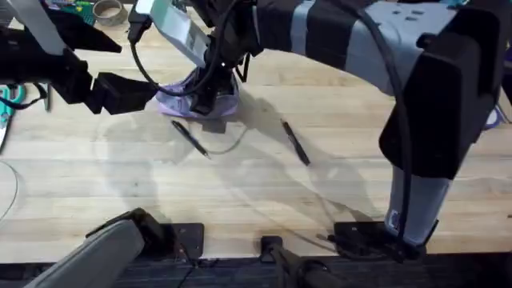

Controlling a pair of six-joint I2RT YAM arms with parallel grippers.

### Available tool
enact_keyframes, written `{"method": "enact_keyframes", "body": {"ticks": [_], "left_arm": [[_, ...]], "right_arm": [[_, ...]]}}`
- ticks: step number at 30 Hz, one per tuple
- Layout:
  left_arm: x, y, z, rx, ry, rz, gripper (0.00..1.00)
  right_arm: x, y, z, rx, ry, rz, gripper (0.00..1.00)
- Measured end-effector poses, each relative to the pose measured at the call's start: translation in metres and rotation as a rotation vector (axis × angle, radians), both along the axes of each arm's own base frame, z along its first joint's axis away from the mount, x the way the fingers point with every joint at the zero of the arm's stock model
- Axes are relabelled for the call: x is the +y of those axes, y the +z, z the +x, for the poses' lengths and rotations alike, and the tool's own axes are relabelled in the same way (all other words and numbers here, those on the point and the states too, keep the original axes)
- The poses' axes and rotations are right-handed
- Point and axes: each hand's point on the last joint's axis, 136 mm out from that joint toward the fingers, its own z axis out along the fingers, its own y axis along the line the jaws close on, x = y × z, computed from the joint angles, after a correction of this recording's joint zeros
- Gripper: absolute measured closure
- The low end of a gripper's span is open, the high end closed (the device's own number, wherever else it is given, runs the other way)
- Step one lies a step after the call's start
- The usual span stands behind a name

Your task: Unzip the bag, pick up the pens from the table one at a time and place them inside, then zip the bag closed.

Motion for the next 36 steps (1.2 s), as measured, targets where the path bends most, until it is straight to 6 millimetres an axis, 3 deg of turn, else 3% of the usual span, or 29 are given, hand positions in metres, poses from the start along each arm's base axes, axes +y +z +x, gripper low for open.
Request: {"method": "enact_keyframes", "body": {"ticks": [7,11,21,29,36], "left_arm": [[0.0,0.0,0.0,0.0,0.0,0.0,0.007],[0.0,0.0,0.0,0.0,0.0,0.0,0.007],[0.0,0.0,0.0,0.0,0.0,0.0,0.007],[0.0,0.0,0.0,0.0,0.0,0.0,0.007],[0.0,0.0,0.0,0.0,0.0,0.0,0.007]], "right_arm": [[-0.002,0.0,-0.002,0.014,-0.014,-0.003,0.006],[-0.005,0.01,-0.006,0.018,-0.02,-0.003,0.006],[-0.027,0.087,-0.011,-0.05,-0.054,0.075,0.005],[-0.056,0.121,-0.008,-0.076,-0.102,0.097,0.005],[-0.093,0.159,0.001,-0.136,-0.177,0.143,0.005]]}}
